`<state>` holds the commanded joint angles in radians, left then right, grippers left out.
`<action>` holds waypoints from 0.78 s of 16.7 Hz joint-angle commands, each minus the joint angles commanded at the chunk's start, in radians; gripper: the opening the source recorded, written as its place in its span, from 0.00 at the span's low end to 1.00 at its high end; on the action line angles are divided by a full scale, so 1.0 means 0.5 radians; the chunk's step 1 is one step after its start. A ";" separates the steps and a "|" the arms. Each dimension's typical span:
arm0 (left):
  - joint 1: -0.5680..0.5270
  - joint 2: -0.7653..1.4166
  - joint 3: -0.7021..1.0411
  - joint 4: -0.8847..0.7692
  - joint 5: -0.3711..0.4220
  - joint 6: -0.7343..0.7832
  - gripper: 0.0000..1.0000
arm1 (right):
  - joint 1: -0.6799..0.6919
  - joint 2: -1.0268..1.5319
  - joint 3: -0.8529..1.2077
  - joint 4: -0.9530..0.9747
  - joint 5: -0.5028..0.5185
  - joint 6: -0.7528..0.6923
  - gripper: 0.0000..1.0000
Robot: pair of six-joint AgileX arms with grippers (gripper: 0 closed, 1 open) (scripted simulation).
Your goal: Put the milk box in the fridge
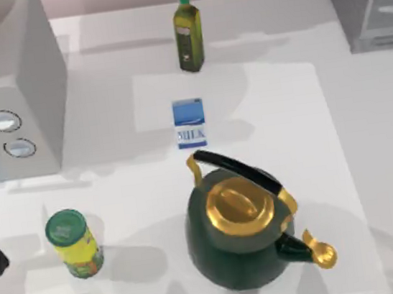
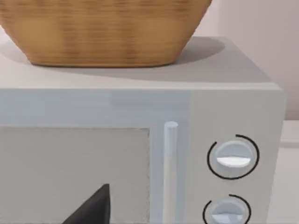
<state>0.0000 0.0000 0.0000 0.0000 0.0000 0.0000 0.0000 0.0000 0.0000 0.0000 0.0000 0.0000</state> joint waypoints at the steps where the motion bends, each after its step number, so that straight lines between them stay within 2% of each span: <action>1: 0.000 0.000 0.000 0.000 0.000 0.000 1.00 | 0.000 0.000 0.000 0.000 0.000 0.000 1.00; 7: 0.000 0.000 0.000 0.000 0.000 0.000 1.00 | 0.123 0.286 0.243 -0.059 0.066 0.080 1.00; 13: 0.000 0.000 0.000 0.000 0.000 0.000 1.00 | 0.450 1.162 0.950 -0.240 0.264 0.331 1.00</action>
<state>0.0000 0.0000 0.0000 0.0000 0.0000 0.0000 0.2252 0.5808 0.4750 -0.1202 0.1319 0.1657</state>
